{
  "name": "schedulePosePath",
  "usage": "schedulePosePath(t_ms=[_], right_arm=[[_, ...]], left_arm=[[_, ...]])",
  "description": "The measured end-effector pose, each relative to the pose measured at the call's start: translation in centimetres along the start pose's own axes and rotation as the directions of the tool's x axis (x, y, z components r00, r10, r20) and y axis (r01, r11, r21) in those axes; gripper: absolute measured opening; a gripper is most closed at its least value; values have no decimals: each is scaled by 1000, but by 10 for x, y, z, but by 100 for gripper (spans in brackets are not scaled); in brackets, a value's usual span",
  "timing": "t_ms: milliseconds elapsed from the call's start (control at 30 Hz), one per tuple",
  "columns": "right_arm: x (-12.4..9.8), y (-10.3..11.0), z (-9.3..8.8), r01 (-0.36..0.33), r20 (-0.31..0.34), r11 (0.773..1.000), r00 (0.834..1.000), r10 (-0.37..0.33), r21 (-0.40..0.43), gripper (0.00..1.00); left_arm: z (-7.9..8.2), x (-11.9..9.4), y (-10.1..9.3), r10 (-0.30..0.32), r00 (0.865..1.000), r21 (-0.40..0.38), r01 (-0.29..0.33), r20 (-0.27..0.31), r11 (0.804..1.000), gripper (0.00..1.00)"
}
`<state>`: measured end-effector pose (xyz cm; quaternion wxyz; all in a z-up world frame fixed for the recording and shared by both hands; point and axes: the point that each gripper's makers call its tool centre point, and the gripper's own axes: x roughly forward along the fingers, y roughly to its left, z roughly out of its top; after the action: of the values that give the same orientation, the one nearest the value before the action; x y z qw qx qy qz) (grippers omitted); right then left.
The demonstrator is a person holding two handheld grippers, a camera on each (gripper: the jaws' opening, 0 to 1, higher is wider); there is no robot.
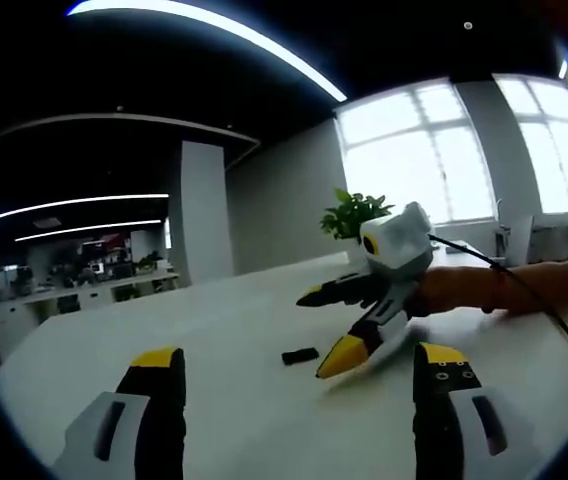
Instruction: Snap the two parts of the plastic buckle together until the buckle closes and remains connected.
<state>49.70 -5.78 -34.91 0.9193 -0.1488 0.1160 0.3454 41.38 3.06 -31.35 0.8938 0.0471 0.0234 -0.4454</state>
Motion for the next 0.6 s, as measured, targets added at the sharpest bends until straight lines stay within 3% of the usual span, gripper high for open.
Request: schedulePosePath(t_ms=[467, 600], right_arm=[[-6, -1, 7, 19, 13, 1000, 1000, -19, 1, 100], [-10, -3, 7, 30, 3, 1000, 1000, -30, -5, 99]], left_arm=[[1, -3, -3, 2, 1000, -4, -2, 2, 1000, 95], [2, -4, 4, 8, 1000, -7, -8, 4, 1000, 95]])
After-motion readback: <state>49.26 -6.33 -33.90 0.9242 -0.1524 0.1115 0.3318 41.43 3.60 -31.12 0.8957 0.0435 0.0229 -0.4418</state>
